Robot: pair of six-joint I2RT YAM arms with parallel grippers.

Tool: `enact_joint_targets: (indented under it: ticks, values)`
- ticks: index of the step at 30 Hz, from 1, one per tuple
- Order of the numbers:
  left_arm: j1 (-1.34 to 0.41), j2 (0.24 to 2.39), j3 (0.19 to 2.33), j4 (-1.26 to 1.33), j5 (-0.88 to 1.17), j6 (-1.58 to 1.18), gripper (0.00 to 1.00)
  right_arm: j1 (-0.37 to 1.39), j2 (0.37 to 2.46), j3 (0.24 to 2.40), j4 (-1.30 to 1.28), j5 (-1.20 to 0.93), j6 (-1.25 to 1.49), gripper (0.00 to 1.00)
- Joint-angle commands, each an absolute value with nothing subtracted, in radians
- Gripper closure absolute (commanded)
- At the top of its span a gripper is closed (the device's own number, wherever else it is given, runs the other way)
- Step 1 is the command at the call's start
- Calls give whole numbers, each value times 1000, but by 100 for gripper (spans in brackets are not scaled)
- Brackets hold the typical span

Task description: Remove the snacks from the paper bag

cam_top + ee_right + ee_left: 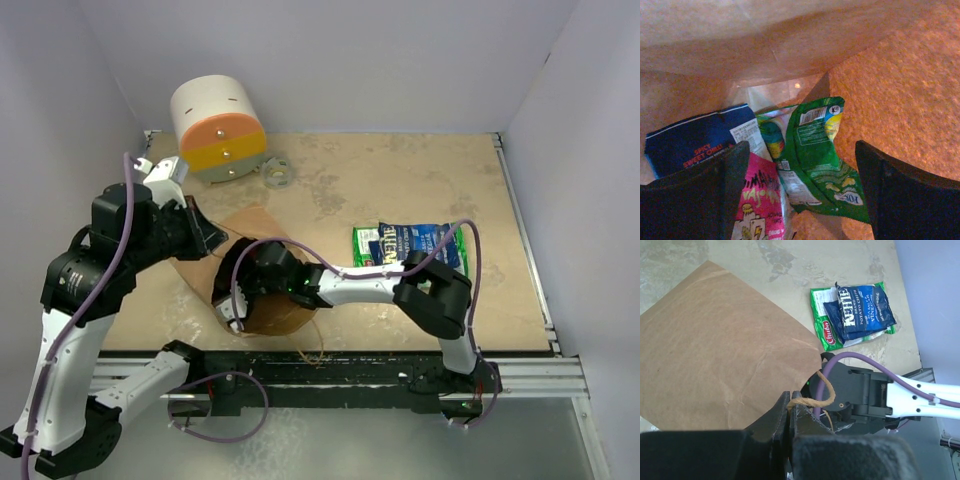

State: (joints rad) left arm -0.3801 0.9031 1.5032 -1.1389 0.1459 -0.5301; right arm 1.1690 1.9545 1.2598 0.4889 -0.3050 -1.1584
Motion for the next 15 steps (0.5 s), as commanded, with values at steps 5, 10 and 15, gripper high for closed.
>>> enact_joint_targets:
  ticks: [5, 10, 15]
  values:
    - [-379, 900, 1545, -1113, 204, -475, 100, 1170, 2057, 1389, 578, -320, -1265, 10]
    - [-380, 915, 1552, -1123, 219, -462, 100, 1166, 2130, 1450, 613, -297, -1265, 11]
    - [-379, 918, 1569, -1133, 211, -449, 100, 1132, 2190, 1474, 594, -310, -1247, 23]
